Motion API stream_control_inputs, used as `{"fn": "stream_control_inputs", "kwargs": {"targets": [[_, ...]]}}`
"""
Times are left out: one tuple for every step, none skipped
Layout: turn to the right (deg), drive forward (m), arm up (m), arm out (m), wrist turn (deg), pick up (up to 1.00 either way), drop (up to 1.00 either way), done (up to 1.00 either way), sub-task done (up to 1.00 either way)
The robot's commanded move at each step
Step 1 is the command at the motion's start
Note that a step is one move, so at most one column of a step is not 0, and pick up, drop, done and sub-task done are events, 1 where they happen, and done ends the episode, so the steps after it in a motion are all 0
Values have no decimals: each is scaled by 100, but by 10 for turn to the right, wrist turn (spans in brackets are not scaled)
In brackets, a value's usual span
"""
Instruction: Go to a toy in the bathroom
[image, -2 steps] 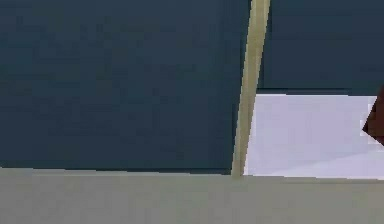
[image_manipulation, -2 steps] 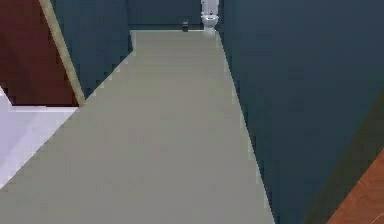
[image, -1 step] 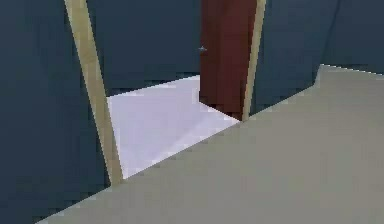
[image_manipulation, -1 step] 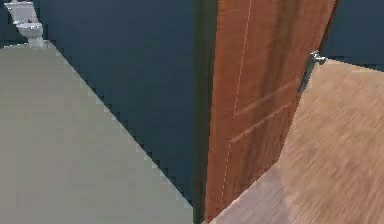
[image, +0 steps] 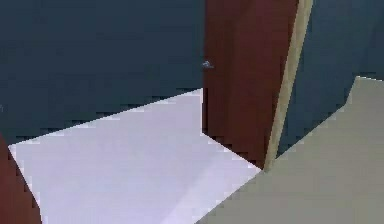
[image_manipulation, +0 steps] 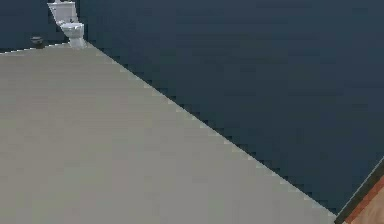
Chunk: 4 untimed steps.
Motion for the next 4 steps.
{"fn": "stream_control_inputs", "kwargs": {"targets": [[60,0,0,0,0,0,0,0,0],[0,60,0,0,0,0,0,0,0],[-420,0,0,0,0,0,0,0,0],[0,100,0,0,0,0,0,0,0]]}}
